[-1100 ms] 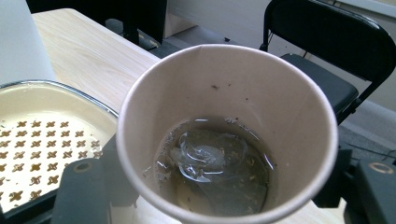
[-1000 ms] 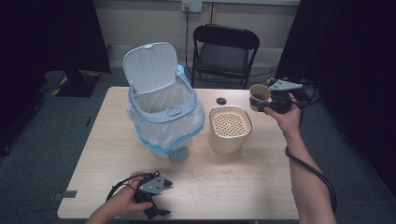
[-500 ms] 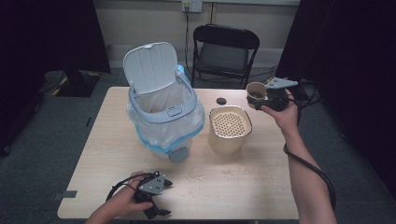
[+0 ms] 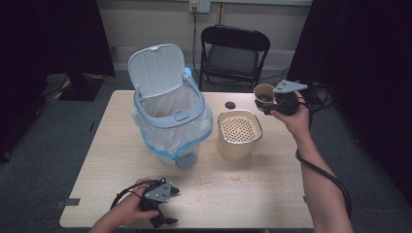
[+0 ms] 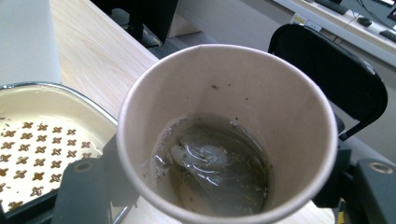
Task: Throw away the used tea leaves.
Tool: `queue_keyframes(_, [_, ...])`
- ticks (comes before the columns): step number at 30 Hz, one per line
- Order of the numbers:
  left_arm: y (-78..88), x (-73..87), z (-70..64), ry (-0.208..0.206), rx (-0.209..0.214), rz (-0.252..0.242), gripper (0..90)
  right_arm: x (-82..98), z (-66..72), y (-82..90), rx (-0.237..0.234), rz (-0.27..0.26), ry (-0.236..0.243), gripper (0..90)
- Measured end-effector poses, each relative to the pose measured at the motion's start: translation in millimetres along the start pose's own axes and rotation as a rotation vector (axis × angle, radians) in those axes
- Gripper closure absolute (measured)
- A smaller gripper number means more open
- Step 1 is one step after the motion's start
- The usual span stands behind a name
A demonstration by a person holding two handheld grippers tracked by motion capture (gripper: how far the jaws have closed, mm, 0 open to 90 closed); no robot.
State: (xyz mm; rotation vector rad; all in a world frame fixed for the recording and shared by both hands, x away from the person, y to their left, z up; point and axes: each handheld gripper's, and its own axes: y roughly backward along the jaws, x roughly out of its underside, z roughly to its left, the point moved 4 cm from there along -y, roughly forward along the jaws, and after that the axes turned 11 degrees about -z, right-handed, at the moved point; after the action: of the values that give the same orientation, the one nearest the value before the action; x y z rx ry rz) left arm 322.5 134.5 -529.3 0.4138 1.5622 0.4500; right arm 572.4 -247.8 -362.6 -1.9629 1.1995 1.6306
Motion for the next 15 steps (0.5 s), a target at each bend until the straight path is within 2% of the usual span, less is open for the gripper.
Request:
queue_keyframes(2, [0.1,0.1,-0.1,0.0,-0.003,0.002,5.0,-2.4,2.4,0.9,-0.001,0.007,0.028,29.0])
queue_keyframes(4, [0.7,0.2,1.0,-0.02,-0.004,0.015,4.6,-4.7,4.2,1.6,-0.003,0.009,0.051,29.1])
queue_keyframes(7, [0.7,0.1,1.0,-0.02,-0.004,0.015,4.4,-8.5,7.2,2.6,0.001,0.012,0.102,29.2])
queue_keyframes(8, [1.3,0.2,1.7,-0.029,-0.002,0.022,4.4,-10.5,9.1,3.0,0.0,0.015,0.136,29.3])
queue_keyframes(14, [1.1,0.2,1.4,-0.026,-0.002,0.02,4.4,-19.3,17.9,2.5,0.003,0.041,0.336,29.6])
queue_keyframes(15, [1.1,0.2,1.5,-0.026,-0.002,0.02,4.4,-20.4,19.9,1.7,-0.002,0.047,0.383,29.7])
